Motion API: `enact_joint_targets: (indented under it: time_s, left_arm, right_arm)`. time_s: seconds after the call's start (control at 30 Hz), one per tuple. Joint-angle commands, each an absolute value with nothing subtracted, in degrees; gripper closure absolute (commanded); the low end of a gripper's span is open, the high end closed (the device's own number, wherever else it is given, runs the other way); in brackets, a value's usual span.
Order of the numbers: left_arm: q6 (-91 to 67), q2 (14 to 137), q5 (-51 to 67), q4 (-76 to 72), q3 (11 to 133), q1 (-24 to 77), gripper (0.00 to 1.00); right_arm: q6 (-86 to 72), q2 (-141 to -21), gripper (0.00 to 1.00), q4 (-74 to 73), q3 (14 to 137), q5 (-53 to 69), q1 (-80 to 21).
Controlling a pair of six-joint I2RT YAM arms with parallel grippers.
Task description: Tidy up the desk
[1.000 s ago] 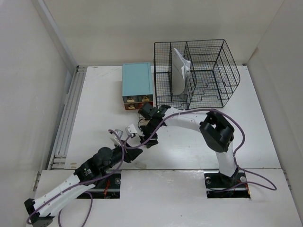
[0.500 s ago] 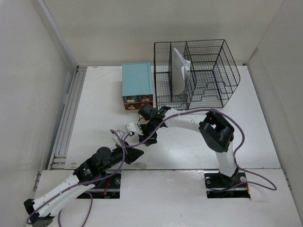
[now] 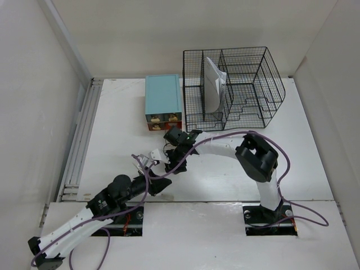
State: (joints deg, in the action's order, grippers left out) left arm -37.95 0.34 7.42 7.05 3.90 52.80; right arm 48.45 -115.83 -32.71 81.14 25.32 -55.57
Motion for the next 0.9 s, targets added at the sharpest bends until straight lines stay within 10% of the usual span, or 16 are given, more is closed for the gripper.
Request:
enact_joint_targets:
  time_s: [0.0,0.73,0.87]
  left_arm:
    - [-36.6,-11.1,8.4,3.9,6.3,52.9,1.0]
    - [-36.6,-11.1,9.0,3.9,6.3,52.9,1.0]
    - [-36.6,-11.1,9.0,3.9,6.3,52.9,1.0]
  right_arm:
    - [48.9,-116.4,0.4,-32.2,78.8,22.0,-56.6]
    - [41.5,-112.0,0.38,-30.1,76.3,12.8,-56.6]
    - [41.0,-112.7,0.5,-30.1,76.3,14.0,-56.6]
